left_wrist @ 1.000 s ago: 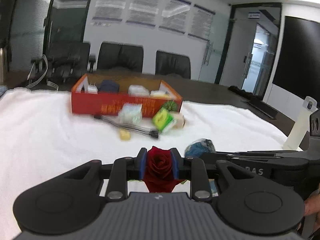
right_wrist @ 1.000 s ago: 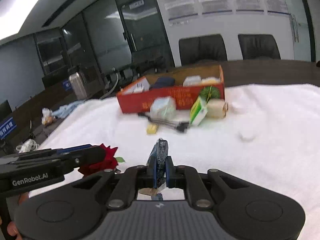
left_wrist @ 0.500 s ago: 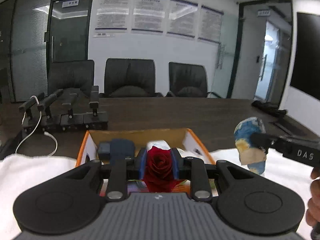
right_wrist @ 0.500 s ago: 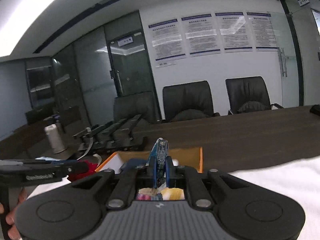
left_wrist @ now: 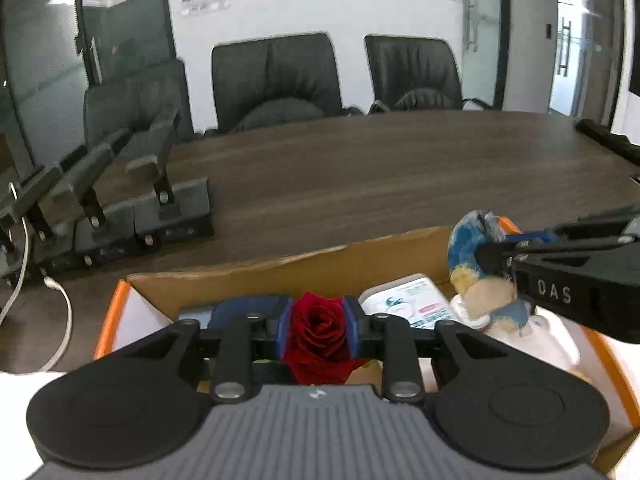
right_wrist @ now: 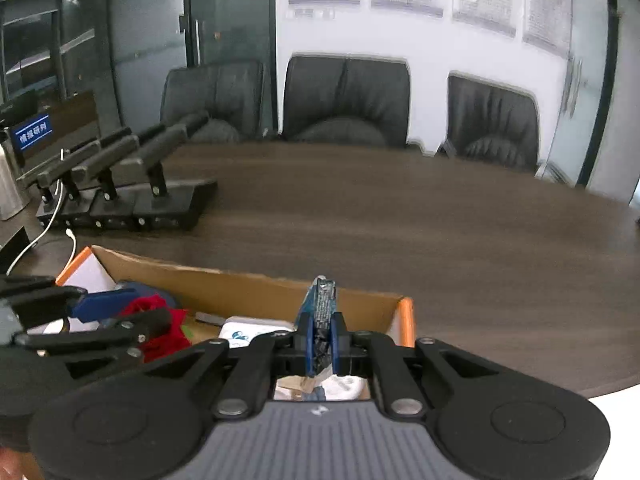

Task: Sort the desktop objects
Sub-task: 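Carry the rose with the left tool while the right carries the figurine into the box, release, then move both tools back over the table toward the black USB cable and white cap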

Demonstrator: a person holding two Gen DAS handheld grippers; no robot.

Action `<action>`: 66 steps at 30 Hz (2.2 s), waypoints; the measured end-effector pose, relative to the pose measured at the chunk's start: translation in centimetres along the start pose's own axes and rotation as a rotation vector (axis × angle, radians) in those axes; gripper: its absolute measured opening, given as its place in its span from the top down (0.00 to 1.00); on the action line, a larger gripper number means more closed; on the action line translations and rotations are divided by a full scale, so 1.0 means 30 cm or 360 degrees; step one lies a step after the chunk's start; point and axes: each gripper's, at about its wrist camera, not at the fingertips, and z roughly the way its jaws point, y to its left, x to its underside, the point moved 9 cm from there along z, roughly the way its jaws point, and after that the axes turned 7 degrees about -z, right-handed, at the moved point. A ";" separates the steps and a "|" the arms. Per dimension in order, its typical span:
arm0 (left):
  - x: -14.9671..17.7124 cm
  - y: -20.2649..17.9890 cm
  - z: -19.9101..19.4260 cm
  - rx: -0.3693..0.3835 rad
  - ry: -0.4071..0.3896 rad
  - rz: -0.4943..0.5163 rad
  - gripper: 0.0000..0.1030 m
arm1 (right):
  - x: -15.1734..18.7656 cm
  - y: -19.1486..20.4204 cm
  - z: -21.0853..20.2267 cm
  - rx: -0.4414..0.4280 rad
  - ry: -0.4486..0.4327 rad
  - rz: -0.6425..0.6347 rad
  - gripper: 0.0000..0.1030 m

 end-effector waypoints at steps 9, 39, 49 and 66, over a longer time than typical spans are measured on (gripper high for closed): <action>0.008 0.031 -0.029 0.0027 -0.0007 -0.0088 0.16 | 0.084 -0.016 0.079 0.0209 0.0159 -0.0115 0.67; 0.743 -0.007 -0.916 -0.0016 -0.0158 -0.0333 0.00 | 0.838 0.253 -0.897 -0.0172 -0.0189 -0.0028 0.20; 1.071 -0.106 -1.063 0.0023 -0.0155 -0.0263 0.00 | 1.156 0.245 -1.036 -0.0119 -0.0208 0.0051 0.20; 0.904 -0.074 -1.105 0.0070 -0.0333 -0.0231 0.00 | 1.118 0.169 -1.054 -0.0002 -0.0273 0.0042 0.21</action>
